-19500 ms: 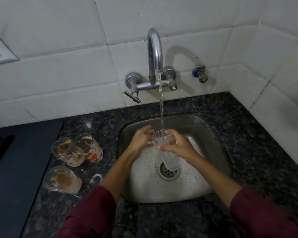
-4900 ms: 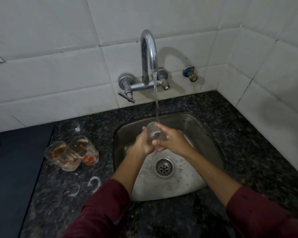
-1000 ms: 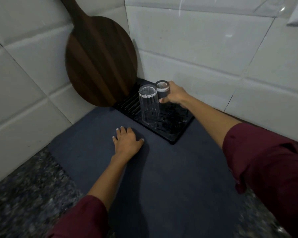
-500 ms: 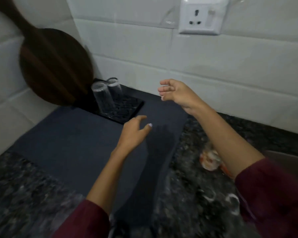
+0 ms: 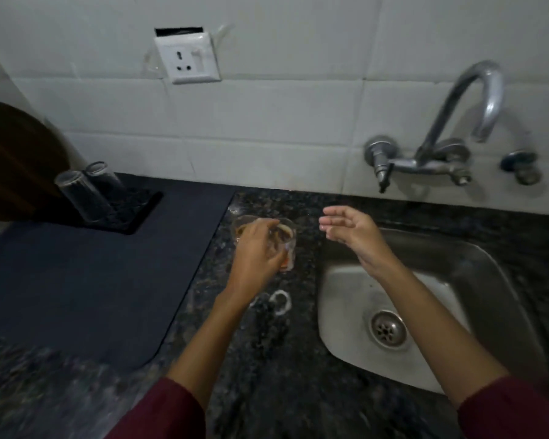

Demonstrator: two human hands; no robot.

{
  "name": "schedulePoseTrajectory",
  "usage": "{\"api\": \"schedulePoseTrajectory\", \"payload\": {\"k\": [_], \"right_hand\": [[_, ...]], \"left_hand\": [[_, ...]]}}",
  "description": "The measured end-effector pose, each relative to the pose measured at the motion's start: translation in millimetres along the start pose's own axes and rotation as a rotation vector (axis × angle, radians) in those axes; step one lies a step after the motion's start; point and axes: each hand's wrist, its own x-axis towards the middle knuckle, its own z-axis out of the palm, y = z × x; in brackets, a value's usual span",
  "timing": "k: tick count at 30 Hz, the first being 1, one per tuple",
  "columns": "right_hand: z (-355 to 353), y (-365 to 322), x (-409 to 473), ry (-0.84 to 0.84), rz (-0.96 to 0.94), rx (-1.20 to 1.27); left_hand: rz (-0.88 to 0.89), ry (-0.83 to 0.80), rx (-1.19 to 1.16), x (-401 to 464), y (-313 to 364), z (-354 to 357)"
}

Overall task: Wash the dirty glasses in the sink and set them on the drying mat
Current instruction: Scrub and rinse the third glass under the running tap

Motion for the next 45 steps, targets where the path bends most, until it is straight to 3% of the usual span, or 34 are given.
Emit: {"api": "schedulePoseTrajectory", "payload": {"k": [4, 9, 17, 20, 24, 29, 35, 41, 45], "right_hand": [[-26.5, 16.4, -10.8, 0.017, 0.051, -0.031], [-40.0, 21.0, -9.2, -0.019, 0.042, -0.070], [-59.1, 32.7, 0.5, 0.110, 0.053, -0.115], [-72.0, 27.7, 10.0, 0.276, 0.010, -0.200], [-90.2, 1.4, 35.6, 0.503, -0.145, -0.599], [-84.6, -22.2, 74.4, 0.425, -0.162, -0.992], [-74.5, -12.9, 85.6, 0.436, -0.244, -1.382], [-74.3, -13.1, 77.0, 0.392, -0.223, -1.375], [-71.6, -2.1, 30.6, 0.329, -0.012, -0.736]], "left_hand": [[-0.111, -0.317, 0.524, 34.0, 5.3, 20.6], [-0.102, -0.556, 0.732, 69.8, -0.5, 22.1], [0.091, -0.400, 0.727, 71.4, -11.1, 28.7], [0.175, -0.249, 0.587, 76.6, -2.3, 33.8], [0.016, -0.159, 0.033, 94.4, 26.6, 36.7], [-0.134, -0.136, -0.391, 110.1, 57.4, 62.0], [-0.226, -0.179, -0.455, 110.6, 57.6, 80.4], [-0.288, -0.200, -0.435, 106.8, 56.9, 82.8], [-0.362, -0.230, -0.537, 102.8, 62.7, 95.9]]}}
